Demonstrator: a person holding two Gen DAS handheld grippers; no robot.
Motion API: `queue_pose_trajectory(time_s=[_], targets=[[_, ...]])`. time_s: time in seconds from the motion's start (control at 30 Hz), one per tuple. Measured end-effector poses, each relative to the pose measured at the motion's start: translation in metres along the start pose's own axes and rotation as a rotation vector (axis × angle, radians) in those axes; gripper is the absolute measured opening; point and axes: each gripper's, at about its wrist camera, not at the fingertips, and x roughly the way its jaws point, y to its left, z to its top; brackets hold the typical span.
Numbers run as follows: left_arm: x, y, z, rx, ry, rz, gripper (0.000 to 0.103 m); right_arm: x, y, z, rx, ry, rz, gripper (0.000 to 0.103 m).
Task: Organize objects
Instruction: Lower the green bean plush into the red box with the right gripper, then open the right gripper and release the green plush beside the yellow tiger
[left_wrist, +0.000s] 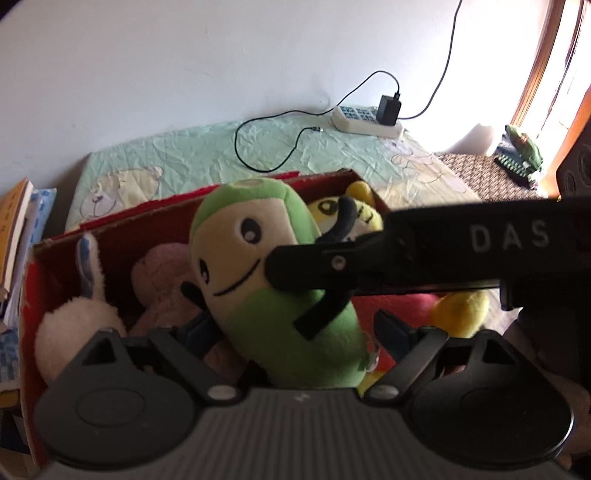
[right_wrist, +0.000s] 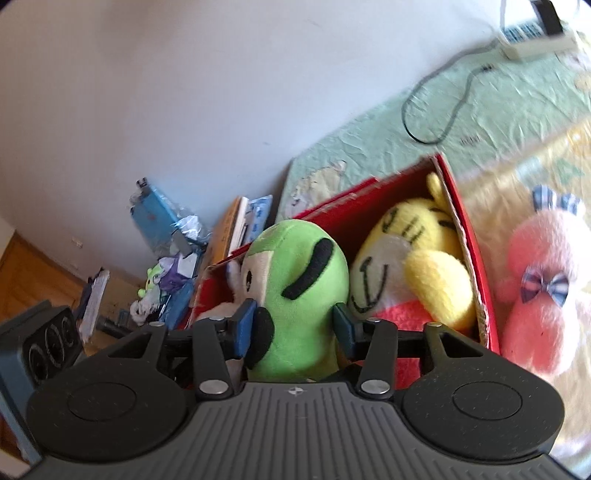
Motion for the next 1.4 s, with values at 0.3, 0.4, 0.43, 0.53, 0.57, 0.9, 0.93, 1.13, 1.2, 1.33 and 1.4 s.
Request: queue_pose_trajectory(time_s=[0.3, 0.4, 0.43, 0.53, 0.57, 0.9, 0.93, 1.13, 1.2, 1.33, 1.4], targets=[[0.007, 0.0, 0.003, 0.042, 0.014, 0.03, 0.087, 0.002, -0.013, -0.008, 0.048, -0.038, 0.03, 0.05], [0.009, -0.002, 0.003, 0.051, 0.022, 0.046, 0.087, 0.002, -0.014, -0.009, 0.055, -0.053, 0.041, 0.05], [0.009, -0.003, 0.004, 0.05, 0.025, 0.049, 0.087, 0.001, -0.014, -0.009, 0.057, -0.056, 0.039, 0.051], [0.011, -0.004, 0.006, 0.048, 0.036, 0.06, 0.087, 0.0, -0.015, -0.008, 0.071, -0.056, 0.04, 0.051], [0.012, -0.004, 0.007, 0.049, 0.039, 0.065, 0.087, -0.001, -0.015, -0.008, 0.079, -0.056, 0.042, 0.051], [0.014, -0.009, 0.008, 0.052, 0.061, 0.105, 0.088, -0.012, -0.019, -0.01, 0.113, -0.07, 0.058, 0.051], [0.014, -0.009, 0.008, 0.052, 0.062, 0.107, 0.088, -0.013, -0.019, -0.01, 0.115, -0.071, 0.062, 0.051], [0.015, -0.009, 0.009, 0.057, 0.067, 0.124, 0.088, -0.014, -0.016, -0.012, 0.08, -0.074, 0.043, 0.05], [0.015, -0.009, 0.009, 0.054, 0.068, 0.124, 0.088, -0.014, -0.017, -0.012, 0.083, -0.075, 0.043, 0.049], [0.015, -0.009, 0.009, 0.05, 0.067, 0.128, 0.088, -0.016, -0.019, -0.011, 0.092, -0.08, 0.049, 0.048], [0.015, -0.009, 0.009, 0.05, 0.067, 0.131, 0.088, -0.017, -0.019, -0.011, 0.09, -0.081, 0.049, 0.047]])
